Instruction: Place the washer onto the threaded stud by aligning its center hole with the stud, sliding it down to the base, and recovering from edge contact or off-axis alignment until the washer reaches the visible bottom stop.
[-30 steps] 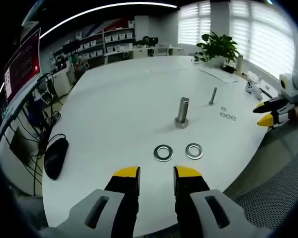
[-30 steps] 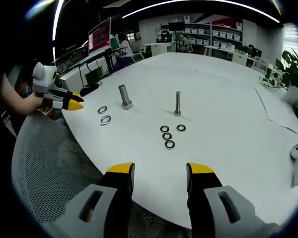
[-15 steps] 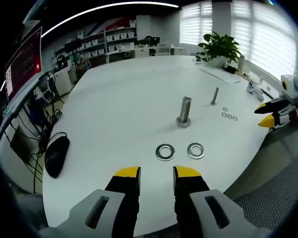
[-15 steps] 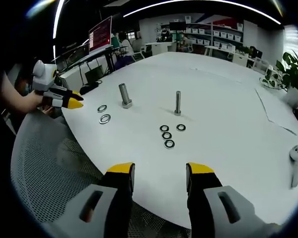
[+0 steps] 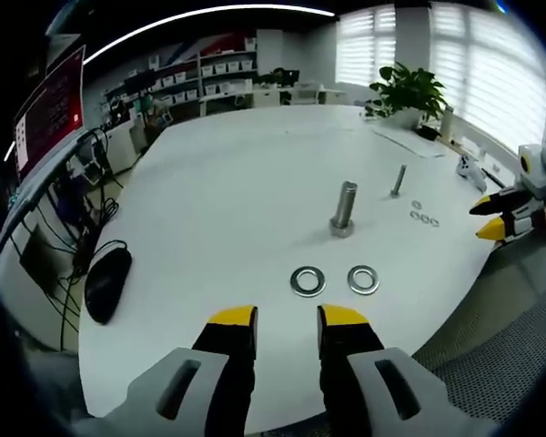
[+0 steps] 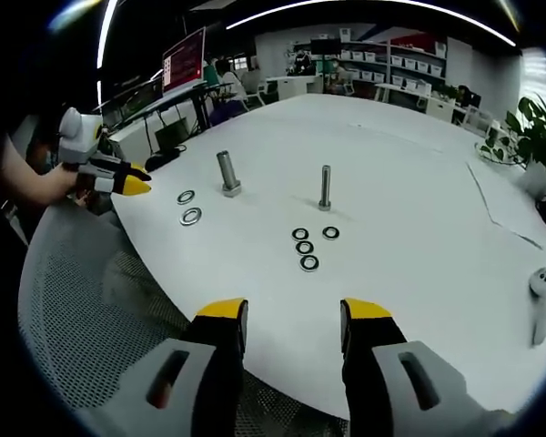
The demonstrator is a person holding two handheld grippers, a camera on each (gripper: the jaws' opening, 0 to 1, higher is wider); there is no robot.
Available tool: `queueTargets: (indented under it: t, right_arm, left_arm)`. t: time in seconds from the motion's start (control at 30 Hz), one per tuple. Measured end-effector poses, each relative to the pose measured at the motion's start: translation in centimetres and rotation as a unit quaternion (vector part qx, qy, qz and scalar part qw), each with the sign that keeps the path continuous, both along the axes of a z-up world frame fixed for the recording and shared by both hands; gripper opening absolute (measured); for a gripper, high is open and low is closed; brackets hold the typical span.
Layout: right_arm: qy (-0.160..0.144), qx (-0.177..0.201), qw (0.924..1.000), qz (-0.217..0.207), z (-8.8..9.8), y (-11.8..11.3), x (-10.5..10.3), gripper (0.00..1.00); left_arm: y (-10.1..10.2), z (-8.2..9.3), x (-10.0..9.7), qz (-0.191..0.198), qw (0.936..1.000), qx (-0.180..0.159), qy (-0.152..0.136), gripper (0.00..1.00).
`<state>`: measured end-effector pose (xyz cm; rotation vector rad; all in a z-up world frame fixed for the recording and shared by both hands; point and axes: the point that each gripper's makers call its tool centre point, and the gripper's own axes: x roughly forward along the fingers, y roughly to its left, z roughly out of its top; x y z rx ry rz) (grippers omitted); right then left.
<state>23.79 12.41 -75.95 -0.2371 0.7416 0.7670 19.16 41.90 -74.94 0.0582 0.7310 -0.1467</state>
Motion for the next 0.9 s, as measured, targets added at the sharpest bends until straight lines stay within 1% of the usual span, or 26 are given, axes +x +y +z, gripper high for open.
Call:
queueTargets:
  t: [0.2, 0.57, 0.67, 0.9]
  right_arm:
    - [0.000, -0.001, 1.0000, 0.000, -0.07, -0.01, -0.05, 0.43]
    - [-0.001, 0.001, 1.0000, 0.002, -0.04, 0.01, -0.10, 0.43]
    - [-0.001, -0.001, 1.0000, 0.006, -0.07, 0.06, -0.15, 0.43]
    - [-0.003, 0.003, 1.0000, 0.006, 0.07, 0.00, 0.05, 0.43]
  left_arm:
    - [0.03, 0.12, 0.04, 0.002, 1.0000, 0.000, -0.004, 0.24]
    - [0.03, -0.28, -0.02, 0.004, 1.0000, -0.004, 0.004, 0.24]
    - [0.01, -0.37, -0.03, 0.002, 1.0000, 0.001, 0.007, 0.24]
    - [0.02, -0.57, -0.01, 0.006, 0.9999, 0.001, 0.014, 0.25]
